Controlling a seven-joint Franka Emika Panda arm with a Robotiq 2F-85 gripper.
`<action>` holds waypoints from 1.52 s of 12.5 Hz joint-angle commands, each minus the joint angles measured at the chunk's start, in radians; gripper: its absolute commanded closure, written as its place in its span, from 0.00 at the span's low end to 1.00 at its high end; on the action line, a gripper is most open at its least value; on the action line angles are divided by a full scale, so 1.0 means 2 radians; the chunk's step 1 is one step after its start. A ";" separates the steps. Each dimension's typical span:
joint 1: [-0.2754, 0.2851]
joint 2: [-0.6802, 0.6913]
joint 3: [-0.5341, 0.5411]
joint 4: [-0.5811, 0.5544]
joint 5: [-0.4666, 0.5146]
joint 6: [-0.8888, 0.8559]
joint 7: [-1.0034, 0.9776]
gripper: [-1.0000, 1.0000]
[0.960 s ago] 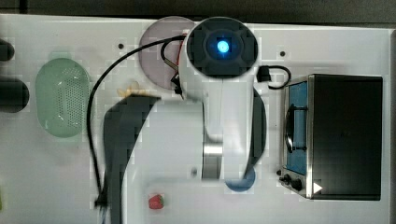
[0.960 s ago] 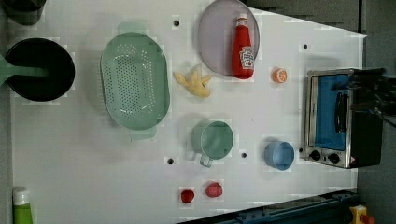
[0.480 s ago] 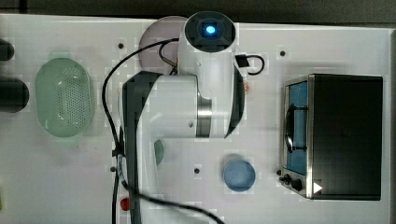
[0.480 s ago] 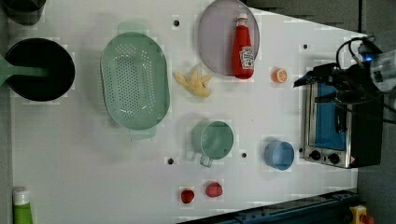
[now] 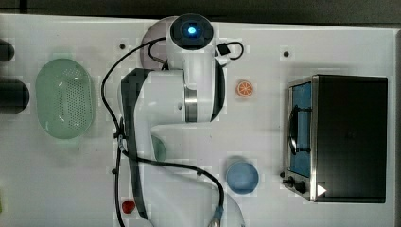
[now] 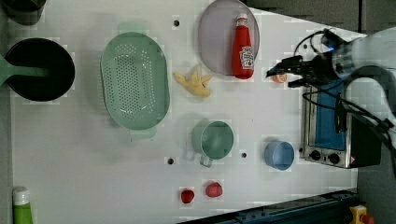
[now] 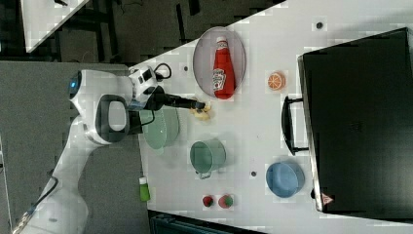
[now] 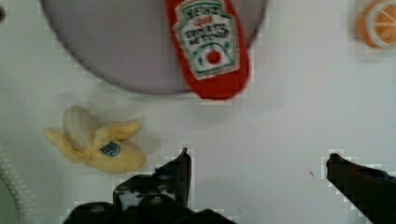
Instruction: Pick ketchup from plate and place it on table.
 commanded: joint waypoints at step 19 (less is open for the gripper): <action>0.007 0.189 -0.004 0.017 -0.053 0.295 -0.098 0.00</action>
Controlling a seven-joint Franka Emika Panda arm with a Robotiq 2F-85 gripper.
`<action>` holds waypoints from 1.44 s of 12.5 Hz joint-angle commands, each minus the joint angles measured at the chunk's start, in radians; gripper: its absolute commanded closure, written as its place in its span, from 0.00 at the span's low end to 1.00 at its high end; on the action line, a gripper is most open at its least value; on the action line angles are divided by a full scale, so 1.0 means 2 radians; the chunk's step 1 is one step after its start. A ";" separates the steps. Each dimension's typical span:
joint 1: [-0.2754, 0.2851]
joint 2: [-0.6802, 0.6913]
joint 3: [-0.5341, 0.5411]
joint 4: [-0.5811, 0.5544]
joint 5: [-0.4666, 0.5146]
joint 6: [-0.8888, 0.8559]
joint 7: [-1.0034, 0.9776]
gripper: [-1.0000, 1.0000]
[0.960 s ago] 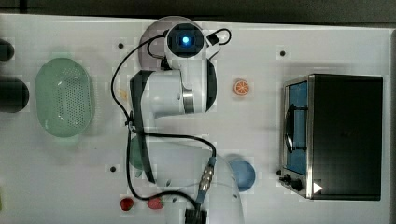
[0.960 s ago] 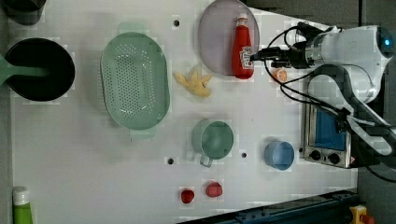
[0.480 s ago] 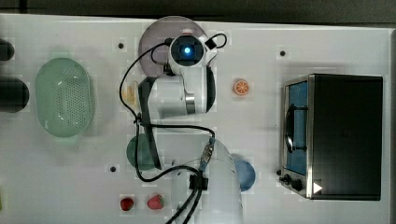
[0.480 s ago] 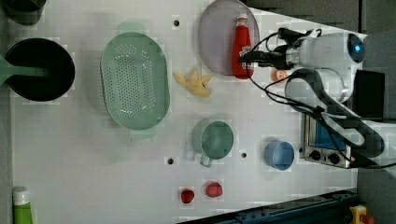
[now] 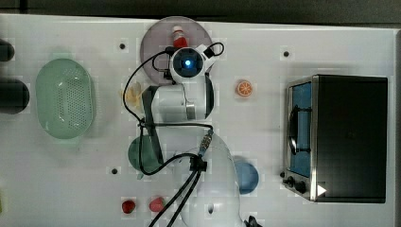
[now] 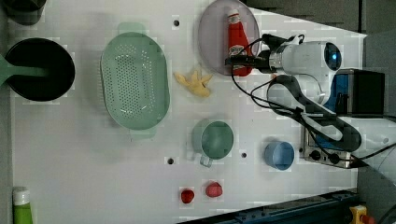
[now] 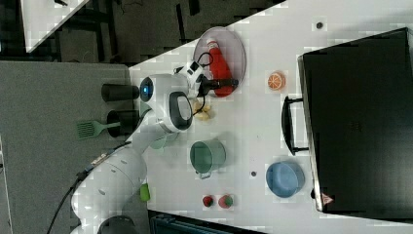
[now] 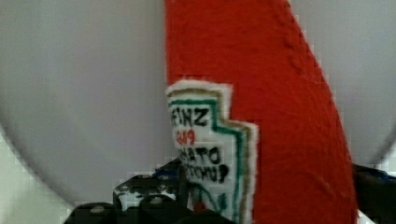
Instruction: Pick ketchup from plate and place it on table.
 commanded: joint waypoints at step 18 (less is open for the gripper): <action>-0.024 -0.283 -0.007 -0.035 0.040 -0.244 0.013 0.35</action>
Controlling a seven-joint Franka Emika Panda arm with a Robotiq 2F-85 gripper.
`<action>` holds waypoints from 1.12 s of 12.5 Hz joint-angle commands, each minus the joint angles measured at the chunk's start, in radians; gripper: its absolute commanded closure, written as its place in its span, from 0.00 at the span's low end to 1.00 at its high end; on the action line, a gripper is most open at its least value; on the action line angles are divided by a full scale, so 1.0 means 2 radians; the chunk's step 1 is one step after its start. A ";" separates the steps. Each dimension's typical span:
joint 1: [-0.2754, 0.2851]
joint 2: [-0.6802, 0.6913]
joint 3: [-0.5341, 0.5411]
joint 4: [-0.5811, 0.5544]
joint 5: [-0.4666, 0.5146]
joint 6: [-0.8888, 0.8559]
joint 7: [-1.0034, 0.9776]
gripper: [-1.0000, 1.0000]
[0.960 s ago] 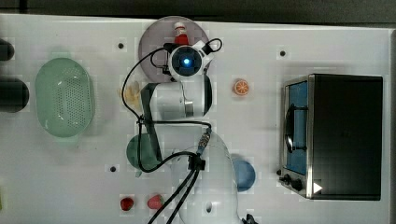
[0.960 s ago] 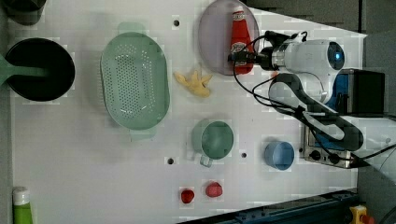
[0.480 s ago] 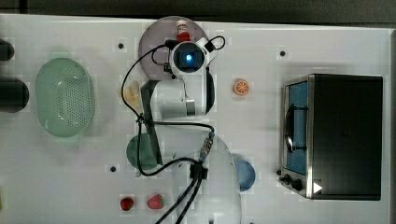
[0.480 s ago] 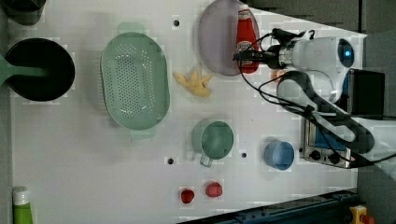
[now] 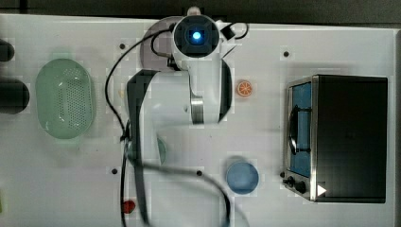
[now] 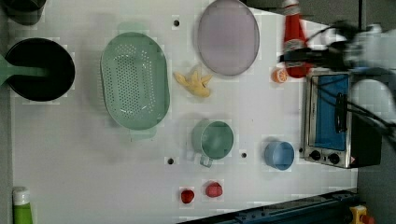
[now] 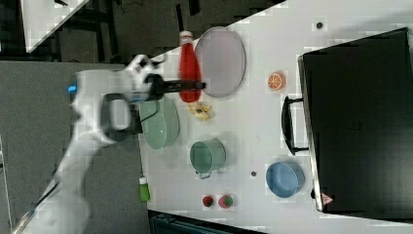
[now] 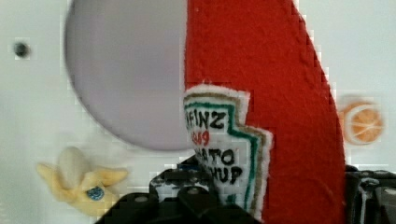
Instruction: Pick ketchup from plate and place it on table.
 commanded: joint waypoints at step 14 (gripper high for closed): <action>-0.021 -0.105 -0.032 -0.292 0.028 0.134 0.086 0.35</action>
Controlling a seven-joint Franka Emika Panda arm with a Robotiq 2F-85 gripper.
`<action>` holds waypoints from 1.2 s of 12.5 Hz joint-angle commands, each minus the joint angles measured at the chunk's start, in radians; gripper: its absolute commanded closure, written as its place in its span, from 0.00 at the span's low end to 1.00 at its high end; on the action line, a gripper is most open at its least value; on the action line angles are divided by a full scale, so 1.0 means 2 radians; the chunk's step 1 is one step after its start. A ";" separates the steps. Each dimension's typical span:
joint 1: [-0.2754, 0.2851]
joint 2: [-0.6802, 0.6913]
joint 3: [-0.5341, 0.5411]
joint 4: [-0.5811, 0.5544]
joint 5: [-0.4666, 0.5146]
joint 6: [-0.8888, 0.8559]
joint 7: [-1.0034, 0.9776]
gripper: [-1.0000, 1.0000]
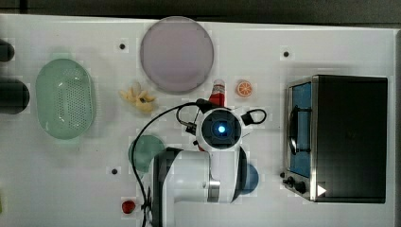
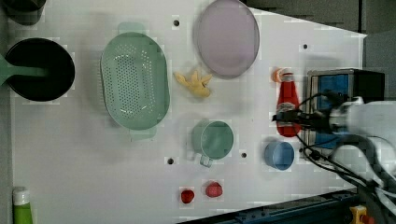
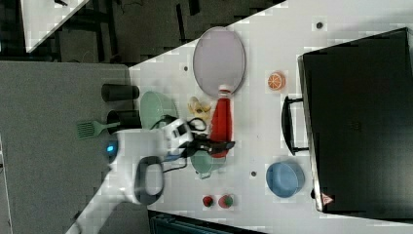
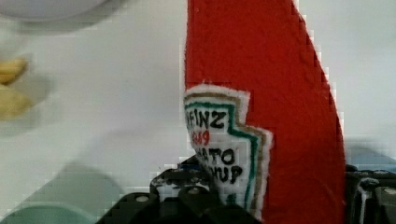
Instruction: Pick ketchup from plate and place it on table.
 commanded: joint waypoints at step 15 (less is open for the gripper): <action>-0.002 -0.062 0.018 0.113 0.005 -0.109 0.180 0.00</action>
